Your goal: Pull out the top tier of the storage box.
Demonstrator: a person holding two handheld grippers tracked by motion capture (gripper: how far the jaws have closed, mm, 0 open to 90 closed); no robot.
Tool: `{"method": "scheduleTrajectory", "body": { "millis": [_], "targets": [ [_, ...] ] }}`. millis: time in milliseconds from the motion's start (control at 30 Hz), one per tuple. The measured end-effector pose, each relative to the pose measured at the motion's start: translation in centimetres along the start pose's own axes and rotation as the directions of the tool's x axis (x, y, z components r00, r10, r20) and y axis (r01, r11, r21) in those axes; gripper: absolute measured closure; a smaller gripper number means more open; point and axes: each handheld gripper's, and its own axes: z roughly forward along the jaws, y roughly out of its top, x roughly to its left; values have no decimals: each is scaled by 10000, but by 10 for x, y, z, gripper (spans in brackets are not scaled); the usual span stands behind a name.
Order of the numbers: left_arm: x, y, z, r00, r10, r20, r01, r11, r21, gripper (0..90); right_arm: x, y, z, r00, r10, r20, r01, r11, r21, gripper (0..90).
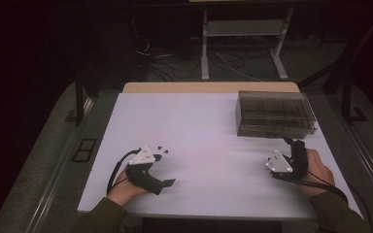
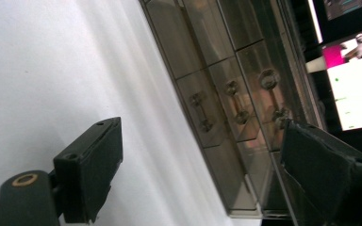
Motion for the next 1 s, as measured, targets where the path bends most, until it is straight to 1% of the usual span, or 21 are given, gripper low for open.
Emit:
{"method": "scheduleTrajectory", "body": {
  "millis": [133,167,300,433,567,600,700,800,900,933,1000],
  "targets": [
    [0,0,0,10000,-2,-13,2,10000,-5,0,-1,-1,1,9987,420,-284,-420,9991,8,134],
    [1,-1,1,10000,-10,-12,10,10000,14,0,-2,-1,0,9980,546,-331,-543,9985,94,134],
    [2,-2,1,9999,-113,-16,113,9999,10,0,-4,-2,0,9923,1058,-649,-1058,9944,34,134],
    [3,-2,2,9998,-193,-94,194,9998,14,0,-6,-3,1,9834,1561,-923,-1565,9877,24,133],
    [3,-2,1,9995,-307,-121,307,9995,8,0,-8,-3,1,9708,2060,-1229,-2069,9784,55,134],
    [3,-2,1,9994,-310,-151,310,9995,23,0,-9,-4,2,9684,2106,-1339,-2118,9773,50,133],
    [4,-2,1,9992,-355,-177,357,9993,96,0,-10,-5,2,9578,2395,-1589,-2411,9705,95,134],
    [4,-2,1,9990,-411,-199,412,9991,44,0,-12,-5,3,9424,2801,-1829,-2829,9591,111,134],
    [4,-2,1,9985,-516,-186,516,9987,-14,0,-14,-6,3,9198,3298,-2125,-3352,9421,115,134],
    [4,-2,0,9986,-494,-184,495,9988,12,0,-15,-6,4,9108,3470,-2238,-3526,9356,155,134],
    [4,-2,1,9986,-500,-183,500,9987,-6,0,-16,-7,4,8957,3739,-2407,-3800,9247,223,133]
  ]
}}
